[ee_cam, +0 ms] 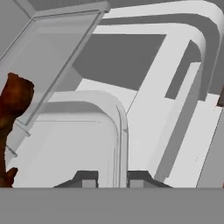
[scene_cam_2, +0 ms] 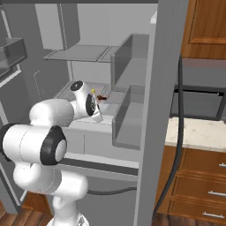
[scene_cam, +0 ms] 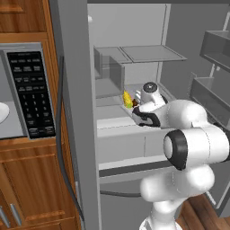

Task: Place the tupperware containing the chicken drumstick and corn meal in the microwave. Close the microwave door and press the start button to reheat the meal.

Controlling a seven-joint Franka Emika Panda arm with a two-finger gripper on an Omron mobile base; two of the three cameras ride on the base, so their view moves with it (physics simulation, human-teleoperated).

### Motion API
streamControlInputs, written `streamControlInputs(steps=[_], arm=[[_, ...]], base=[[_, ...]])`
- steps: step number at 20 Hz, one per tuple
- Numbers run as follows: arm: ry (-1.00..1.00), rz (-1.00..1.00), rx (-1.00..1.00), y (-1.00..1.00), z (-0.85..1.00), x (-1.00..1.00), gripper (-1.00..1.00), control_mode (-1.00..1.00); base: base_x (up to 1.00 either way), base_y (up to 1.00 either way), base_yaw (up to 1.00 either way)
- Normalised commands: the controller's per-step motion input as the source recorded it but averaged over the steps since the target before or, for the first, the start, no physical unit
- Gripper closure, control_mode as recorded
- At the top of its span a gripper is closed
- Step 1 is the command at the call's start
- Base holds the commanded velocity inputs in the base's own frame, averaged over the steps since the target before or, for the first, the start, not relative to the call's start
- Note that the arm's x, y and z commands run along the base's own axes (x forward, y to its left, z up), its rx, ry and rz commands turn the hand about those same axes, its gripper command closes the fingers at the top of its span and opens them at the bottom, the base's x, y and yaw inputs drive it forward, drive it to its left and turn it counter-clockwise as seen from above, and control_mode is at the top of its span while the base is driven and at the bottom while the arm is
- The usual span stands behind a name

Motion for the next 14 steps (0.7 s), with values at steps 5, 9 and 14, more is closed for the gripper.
streamControlInputs(steps=[5,9,14], arm=[[0.00,0.00,0.16,0.00,0.83,-0.97,1.00,-1.00],[0.02,0.00,0.18,0.00,0.84,-0.79,1.00,-1.00],[0.10,0.00,0.11,-0.09,0.45,-0.71,1.00,-1.00]], base=[[0.00,0.00,0.00],[0.00,0.00,0.00],[0.00,0.00,0.00]])
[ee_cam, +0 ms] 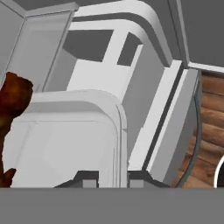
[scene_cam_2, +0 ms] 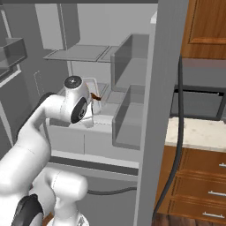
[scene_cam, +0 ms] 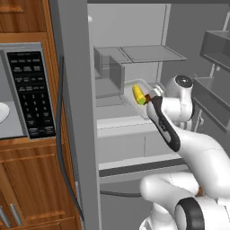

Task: Place the tupperware containing the chicken drumstick and corn meal in the microwave. Close the microwave door and press the start button to reheat the meal.

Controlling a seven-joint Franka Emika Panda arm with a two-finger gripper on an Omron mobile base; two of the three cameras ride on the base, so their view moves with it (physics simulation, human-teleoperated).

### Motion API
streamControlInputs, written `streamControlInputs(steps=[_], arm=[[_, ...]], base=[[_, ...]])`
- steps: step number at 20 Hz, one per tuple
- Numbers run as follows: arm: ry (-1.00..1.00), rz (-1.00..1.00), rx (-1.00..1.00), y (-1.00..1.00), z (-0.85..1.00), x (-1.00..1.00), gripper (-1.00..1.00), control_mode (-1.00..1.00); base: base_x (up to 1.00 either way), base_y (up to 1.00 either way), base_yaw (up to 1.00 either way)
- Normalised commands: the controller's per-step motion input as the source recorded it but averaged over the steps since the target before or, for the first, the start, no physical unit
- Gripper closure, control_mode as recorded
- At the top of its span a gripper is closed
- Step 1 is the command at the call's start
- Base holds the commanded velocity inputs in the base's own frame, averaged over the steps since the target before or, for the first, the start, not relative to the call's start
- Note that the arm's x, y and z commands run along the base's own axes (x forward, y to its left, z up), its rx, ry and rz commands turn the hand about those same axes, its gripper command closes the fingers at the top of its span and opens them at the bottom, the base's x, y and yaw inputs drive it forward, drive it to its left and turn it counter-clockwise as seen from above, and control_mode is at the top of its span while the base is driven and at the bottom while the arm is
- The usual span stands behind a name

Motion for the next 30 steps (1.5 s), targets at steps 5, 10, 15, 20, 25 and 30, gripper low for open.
streamControlInputs(steps=[5,10,15,20,25,30], arm=[[0.21,0.00,0.00,-0.09,0.03,-0.69,1.00,-1.00],[0.05,-0.04,0.00,-0.25,0.16,-0.58,1.00,-1.00],[-0.01,-0.02,0.00,-0.07,0.13,-0.29,1.00,-1.00],[-0.05,0.01,0.00,0.01,0.23,-0.46,1.00,-1.00],[0.00,0.05,0.00,0.07,0.19,-0.47,1.00,-1.00],[0.00,0.01,0.00,0.01,0.14,-0.22,1.00,1.00]], base=[[0.00,0.00,0.00],[0.00,0.00,0.00],[0.00,0.00,0.00],[0.00,0.00,0.00],[0.00,0.00,0.00],[-0.23,0.00,0.00]])
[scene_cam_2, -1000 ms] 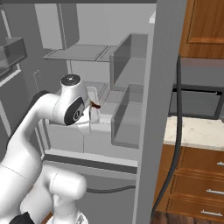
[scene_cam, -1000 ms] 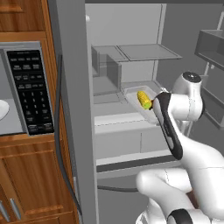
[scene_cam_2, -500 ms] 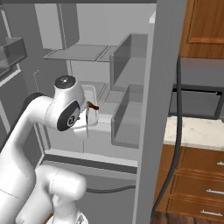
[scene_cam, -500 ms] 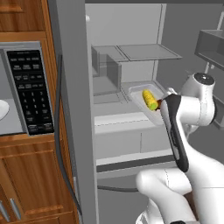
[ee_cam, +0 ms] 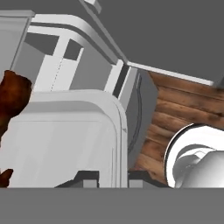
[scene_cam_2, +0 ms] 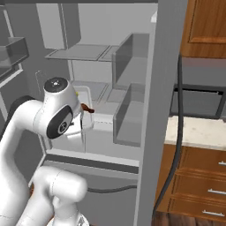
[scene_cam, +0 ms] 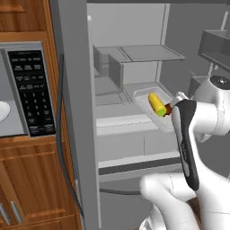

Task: Place the tupperware containing the chicken drumstick and corn meal in the microwave. Close the microwave door and press the start button to reheat the meal.

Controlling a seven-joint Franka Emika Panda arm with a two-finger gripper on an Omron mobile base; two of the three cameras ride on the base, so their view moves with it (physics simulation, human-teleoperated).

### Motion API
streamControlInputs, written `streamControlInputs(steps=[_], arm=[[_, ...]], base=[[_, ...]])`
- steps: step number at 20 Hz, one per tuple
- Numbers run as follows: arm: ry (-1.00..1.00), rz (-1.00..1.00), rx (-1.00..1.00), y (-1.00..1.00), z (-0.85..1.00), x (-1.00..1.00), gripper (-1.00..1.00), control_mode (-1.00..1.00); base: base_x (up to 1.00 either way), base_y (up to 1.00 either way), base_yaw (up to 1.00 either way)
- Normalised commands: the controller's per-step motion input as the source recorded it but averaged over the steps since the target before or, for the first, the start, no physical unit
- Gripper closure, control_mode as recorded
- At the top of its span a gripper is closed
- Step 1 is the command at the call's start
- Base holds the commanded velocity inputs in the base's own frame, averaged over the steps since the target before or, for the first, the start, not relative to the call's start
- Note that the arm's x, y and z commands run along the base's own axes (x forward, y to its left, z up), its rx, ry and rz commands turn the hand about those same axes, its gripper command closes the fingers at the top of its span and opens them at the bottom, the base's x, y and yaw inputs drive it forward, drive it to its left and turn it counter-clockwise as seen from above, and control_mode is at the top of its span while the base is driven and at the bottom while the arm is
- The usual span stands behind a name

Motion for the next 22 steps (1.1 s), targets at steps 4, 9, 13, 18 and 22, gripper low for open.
streamControlInputs(steps=[4,9,13,18,22], arm=[[0.00,0.00,0.00,0.00,0.00,0.00,1.00,1.00],[0.00,0.00,0.00,0.00,0.00,0.00,1.00,1.00],[0.00,0.00,0.00,0.00,0.00,0.00,1.00,1.00],[0.00,0.00,0.00,0.00,0.00,0.00,1.00,1.00],[0.00,0.00,0.00,0.00,0.00,0.00,1.00,1.00]], base=[[-0.87,0.03,0.03],[-0.79,0.26,0.17],[-0.52,0.44,0.36],[-0.24,0.54,0.46],[-0.03,0.80,0.44]])
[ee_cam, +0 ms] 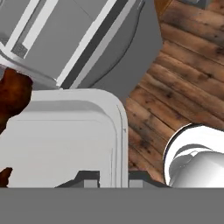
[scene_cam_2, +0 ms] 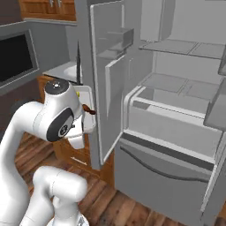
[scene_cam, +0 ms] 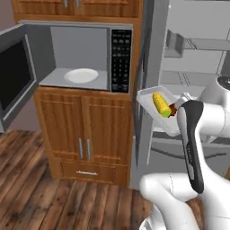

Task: Place the tupperware containing the chicken drumstick and corn meal in the microwave. Close the microwave door and press the start button to reheat the meal.

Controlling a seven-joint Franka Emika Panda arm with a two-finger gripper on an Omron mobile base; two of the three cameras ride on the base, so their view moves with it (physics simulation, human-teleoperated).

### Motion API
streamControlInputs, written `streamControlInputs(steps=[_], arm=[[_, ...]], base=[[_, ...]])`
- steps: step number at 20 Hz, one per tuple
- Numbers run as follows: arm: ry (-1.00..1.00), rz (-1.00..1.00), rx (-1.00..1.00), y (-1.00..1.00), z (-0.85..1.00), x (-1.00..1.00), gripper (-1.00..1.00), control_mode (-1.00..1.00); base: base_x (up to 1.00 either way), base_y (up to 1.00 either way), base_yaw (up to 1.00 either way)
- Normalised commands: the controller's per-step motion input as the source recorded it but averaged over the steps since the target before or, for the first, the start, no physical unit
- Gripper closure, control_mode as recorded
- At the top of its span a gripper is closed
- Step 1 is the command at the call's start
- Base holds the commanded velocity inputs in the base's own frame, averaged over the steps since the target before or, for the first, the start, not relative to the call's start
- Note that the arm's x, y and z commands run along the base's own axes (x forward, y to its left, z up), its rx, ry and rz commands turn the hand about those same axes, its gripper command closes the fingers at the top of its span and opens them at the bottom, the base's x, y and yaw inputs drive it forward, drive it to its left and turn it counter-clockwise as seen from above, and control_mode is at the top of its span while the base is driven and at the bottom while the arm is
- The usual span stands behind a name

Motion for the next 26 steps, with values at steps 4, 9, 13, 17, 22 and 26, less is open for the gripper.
streamControlInputs(steps=[4,9,13,17,22,26], arm=[[0.00,0.00,0.00,0.00,0.00,0.00,1.00,1.00],[0.00,0.00,0.00,0.00,0.00,0.00,1.00,1.00],[0.00,0.00,0.00,0.00,0.00,0.00,1.00,1.00],[0.00,0.00,0.00,0.00,0.00,0.00,1.00,1.00],[0.00,0.00,0.00,0.00,0.00,0.00,1.00,1.00],[0.00,0.00,0.00,0.00,0.00,0.00,1.00,1.00]], base=[[0.10,0.98,0.30],[0.45,0.91,0.07],[0.50,0.23,-0.09],[0.46,0.08,-0.23],[0.45,0.30,-0.29],[0.37,0.57,-0.33]])
